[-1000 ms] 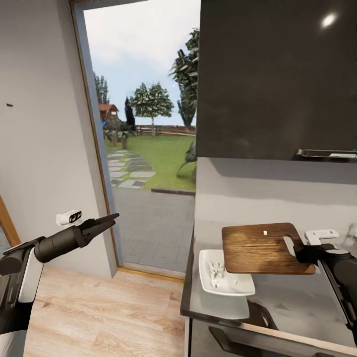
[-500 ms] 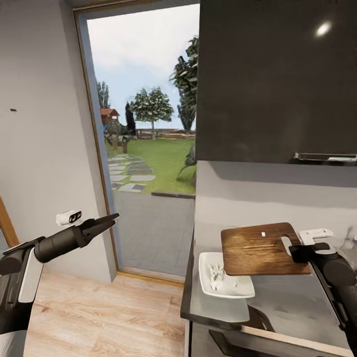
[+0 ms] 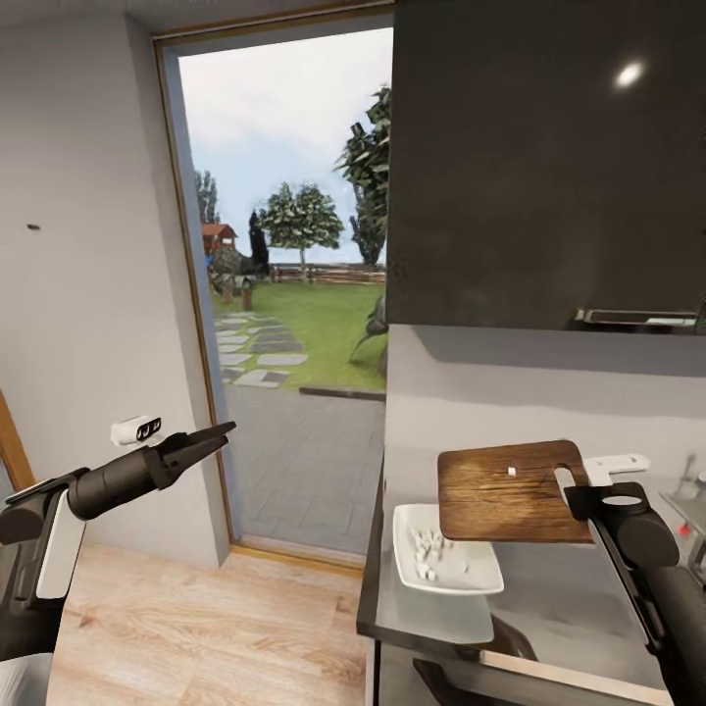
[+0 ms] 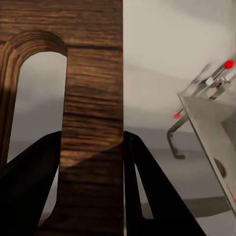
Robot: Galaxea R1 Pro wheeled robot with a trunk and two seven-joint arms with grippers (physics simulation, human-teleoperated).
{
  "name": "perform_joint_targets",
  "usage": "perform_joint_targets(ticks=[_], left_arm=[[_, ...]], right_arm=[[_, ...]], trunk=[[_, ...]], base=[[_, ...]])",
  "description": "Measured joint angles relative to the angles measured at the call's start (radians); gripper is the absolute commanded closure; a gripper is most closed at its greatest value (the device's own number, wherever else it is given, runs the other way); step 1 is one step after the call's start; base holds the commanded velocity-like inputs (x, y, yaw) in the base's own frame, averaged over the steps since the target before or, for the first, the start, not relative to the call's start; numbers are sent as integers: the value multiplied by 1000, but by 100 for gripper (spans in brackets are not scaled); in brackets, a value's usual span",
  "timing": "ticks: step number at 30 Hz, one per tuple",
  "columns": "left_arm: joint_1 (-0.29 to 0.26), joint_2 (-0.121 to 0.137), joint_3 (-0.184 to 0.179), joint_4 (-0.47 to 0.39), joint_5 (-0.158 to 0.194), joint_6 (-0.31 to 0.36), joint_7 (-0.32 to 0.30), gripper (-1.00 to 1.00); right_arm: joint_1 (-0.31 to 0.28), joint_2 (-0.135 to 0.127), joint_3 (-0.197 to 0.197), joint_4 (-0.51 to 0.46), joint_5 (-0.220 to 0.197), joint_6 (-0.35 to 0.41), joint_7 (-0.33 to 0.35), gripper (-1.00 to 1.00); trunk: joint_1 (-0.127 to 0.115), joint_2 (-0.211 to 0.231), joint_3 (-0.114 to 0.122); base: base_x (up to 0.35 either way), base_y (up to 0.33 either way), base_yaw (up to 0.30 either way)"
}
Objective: In the kitchen, take the Vidalia onion out of the sink, dice it on the chopping board with the paring knife, put the diced onion into the bowl on the countertop, then place both the paring knife and the chopping board into the sink.
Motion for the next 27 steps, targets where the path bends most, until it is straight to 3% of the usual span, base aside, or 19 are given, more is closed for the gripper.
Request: perform_joint_targets(ticks=[10, 15, 16, 27], left_arm=[[0, 0, 0, 0, 0, 0, 0, -100], [0, 1, 0, 0, 1, 0, 0, -100], [0, 1, 0, 0, 2, 0, 0, -100], [0, 3, 0, 0, 20, 0, 0, -100]], right_arm=[[0, 1, 1, 0, 5, -1, -29, 100], [0, 15, 74, 0, -11, -6, -96, 100], [0, 16, 77, 0, 9, -3, -105, 100], [0, 18, 84, 0, 2, -6, -123, 100]], trunk=[[0, 0, 16], [0, 0, 24], [0, 0, 25], [0, 0, 43]], base=[[0, 0, 24], [0, 0, 35], [0, 0, 7], [0, 0, 1]])
